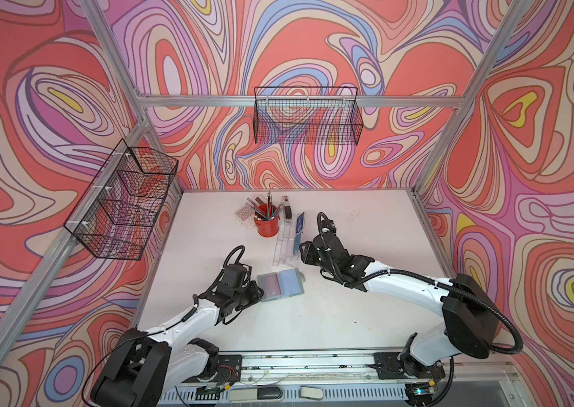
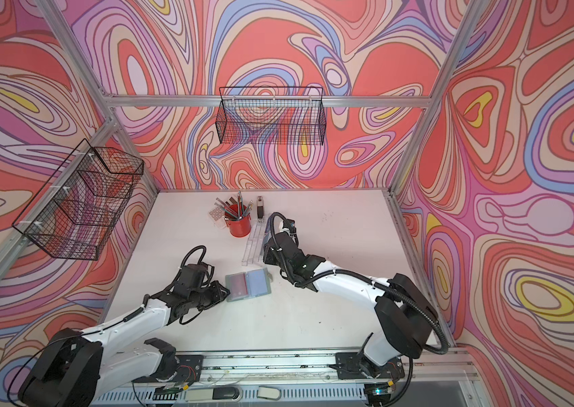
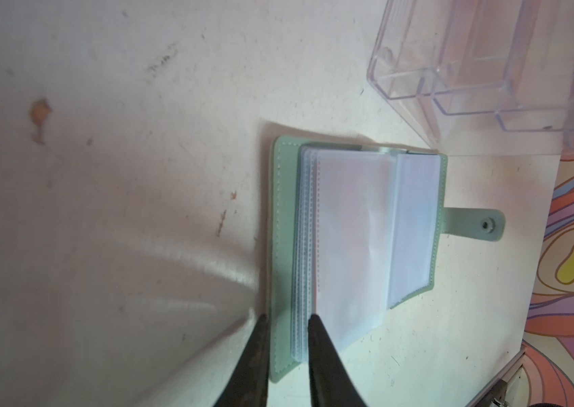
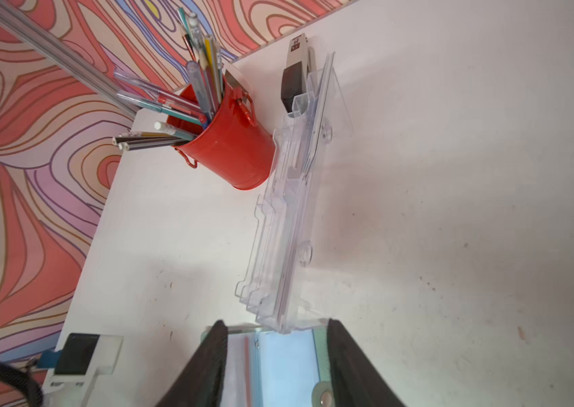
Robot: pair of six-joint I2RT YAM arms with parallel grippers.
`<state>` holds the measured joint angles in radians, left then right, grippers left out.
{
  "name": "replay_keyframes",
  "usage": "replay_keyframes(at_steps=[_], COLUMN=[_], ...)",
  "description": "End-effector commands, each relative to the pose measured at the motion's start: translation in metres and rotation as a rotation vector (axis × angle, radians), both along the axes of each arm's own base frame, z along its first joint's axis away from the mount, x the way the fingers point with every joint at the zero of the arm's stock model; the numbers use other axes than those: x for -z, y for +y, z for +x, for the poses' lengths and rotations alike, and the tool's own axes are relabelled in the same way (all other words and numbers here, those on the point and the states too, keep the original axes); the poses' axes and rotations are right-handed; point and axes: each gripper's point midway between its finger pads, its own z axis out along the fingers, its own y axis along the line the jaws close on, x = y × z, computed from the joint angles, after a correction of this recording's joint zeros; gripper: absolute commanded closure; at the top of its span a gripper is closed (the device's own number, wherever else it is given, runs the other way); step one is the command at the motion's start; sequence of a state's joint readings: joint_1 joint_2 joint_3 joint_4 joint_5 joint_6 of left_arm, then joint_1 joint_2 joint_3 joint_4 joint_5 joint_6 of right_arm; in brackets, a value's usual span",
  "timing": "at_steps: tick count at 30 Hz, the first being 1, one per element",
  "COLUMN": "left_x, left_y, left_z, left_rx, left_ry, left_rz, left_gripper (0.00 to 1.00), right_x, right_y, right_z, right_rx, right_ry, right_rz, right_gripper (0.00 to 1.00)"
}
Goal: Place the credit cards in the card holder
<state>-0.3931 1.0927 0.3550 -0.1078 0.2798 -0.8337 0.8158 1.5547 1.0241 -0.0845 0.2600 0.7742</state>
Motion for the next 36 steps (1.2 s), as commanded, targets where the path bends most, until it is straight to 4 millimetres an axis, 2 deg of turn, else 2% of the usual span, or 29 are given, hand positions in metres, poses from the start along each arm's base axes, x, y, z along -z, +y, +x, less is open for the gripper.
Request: replay_keyframes(at_steps=[1, 5, 8, 11, 13, 14, 18, 25, 36], left_x=[-0.008, -0.032, -0.047, -0.058, -0.060, -0.062, -0.062, -0.059, -0.060], left_y=[0.021, 0.040, 0.055, 0.058, 0.058, 0.057, 0.056, 0.053, 0.053], left_z=[-0.010, -0.017, -0.023, -0.028, -0.031, -0.031, -0.033, -0.031, -0.029], left_rx=[-0.032, -0.067, -0.099, -0.109, -0.107, -0.104, -0.096, -0.087, -0.088], left_ry=[0.022, -0.042, -0.092, -0.135, -0.141, -0.142, -0.133, -0.116, -0.114], left_rz=[0.106, 0.175, 0.211, 0.200, 0.186, 0.180, 0.183, 0.175, 0.184], left_gripper=[0.76, 0.73, 0.70, 0.67, 0.67, 0.67, 0.69, 0.72, 0.72], right_x=[0.003, 0.006, 0.019, 0.033, 0.031, 0.044, 0.049, 0.048, 0.043], right_y=[-0.001, 0.002, 0.003, 0.000, 0.002, 0.006, 0.013, -0.004, -0.025], right_z=[0.009, 0.019, 0.024, 0.026, 0.026, 0.027, 0.031, 0.052, 0.075], right_rx=[-0.004, 0.012, 0.028, 0.043, 0.034, 0.020, -0.014, -0.001, -0.064], right_ry=[0.023, 0.043, 0.077, 0.097, 0.092, 0.109, 0.121, 0.118, 0.087], right_rz=[-0.093, -0.130, -0.175, -0.215, -0.212, -0.226, -0.253, -0.302, -0.381], right_gripper=[0.51, 0.51, 0.51, 0.50, 0.51, 0.52, 0.62, 0.77, 0.78])
